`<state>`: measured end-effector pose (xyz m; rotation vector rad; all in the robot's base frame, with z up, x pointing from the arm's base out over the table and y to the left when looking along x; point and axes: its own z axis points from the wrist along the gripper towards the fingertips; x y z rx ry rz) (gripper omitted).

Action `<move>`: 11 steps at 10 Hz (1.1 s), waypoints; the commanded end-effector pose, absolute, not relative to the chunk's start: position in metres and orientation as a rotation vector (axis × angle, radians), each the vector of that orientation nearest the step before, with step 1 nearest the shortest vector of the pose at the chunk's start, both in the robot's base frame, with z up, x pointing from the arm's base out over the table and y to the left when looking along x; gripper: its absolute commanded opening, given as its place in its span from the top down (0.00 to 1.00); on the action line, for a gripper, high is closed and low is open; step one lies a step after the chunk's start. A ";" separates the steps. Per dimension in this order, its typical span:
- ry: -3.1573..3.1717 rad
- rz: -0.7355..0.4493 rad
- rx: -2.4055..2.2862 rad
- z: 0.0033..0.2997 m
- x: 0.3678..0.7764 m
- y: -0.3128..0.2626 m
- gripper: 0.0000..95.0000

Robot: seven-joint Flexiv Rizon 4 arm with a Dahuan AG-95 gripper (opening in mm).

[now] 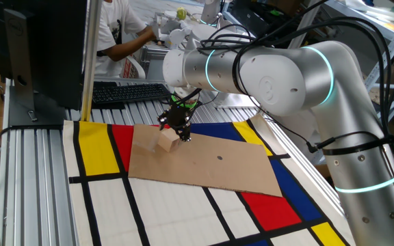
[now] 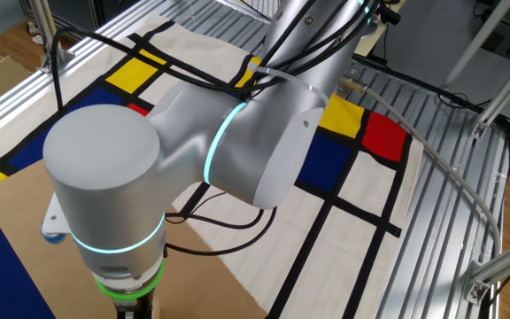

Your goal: Grab the block and place it at the designated location

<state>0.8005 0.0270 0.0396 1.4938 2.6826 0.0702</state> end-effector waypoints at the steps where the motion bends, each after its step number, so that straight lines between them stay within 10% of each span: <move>1: 2.683 0.068 1.503 0.038 0.800 0.026 0.20; 11: 2.685 0.075 1.492 0.029 0.800 0.024 0.20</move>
